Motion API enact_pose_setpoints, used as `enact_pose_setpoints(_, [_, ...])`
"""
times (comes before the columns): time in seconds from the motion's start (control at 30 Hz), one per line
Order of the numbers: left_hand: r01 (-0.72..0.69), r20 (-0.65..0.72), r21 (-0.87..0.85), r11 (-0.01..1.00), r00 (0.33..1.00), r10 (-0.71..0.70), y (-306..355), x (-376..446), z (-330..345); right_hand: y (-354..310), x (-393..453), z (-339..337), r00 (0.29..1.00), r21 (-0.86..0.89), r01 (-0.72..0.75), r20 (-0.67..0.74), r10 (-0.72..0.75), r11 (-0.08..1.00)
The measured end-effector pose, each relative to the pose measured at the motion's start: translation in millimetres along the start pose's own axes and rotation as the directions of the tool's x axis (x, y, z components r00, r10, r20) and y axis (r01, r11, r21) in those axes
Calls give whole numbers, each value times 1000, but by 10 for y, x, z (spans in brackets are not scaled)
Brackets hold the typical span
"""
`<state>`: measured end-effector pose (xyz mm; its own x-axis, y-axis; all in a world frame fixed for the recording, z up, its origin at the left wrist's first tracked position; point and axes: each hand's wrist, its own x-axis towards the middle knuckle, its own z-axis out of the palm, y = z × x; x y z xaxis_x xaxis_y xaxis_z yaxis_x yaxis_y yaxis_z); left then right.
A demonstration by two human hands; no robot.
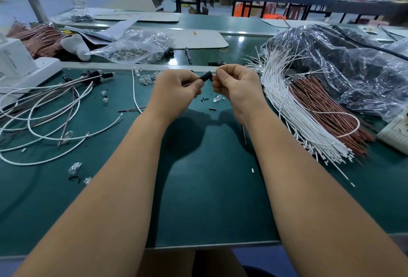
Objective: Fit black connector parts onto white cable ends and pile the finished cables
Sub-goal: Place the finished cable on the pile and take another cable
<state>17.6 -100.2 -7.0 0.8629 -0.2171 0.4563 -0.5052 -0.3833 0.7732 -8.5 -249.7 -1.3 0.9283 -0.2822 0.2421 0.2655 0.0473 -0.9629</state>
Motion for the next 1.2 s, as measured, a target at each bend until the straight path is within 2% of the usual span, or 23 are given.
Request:
enact_pose_setpoints(0.27, [-12,21,0,1000,1000,12,12,-19,22,-6,-9,7,1000,31,-21,-17,22,999])
enact_pose_setpoints(0.57, [-78,41,51,996,996,76,-9,-26,18,-20,-30,21,999,-71,10,-40,-13,997])
enact_pose_setpoints(0.67, [-55,65,29,998,996,53,-4,-31,20,-19,-47,34,999,-113,36,-20,-39,993])
enact_pose_setpoints(0.83, [26,69,-108,994,997,-19,9,-27,22,-30,-54,32,998,-106,54,-25,-57,993])
enact_pose_setpoints(0.97, [48,53,-125,991,998,-42,8,-25,23,-29,-62,33,996,-190,83,-15,-88,978])
enact_pose_setpoints(1.2, [22,0,-27,999,1000,-22,-3,-14,28,-4,-71,67,990,-327,136,27,-135,935])
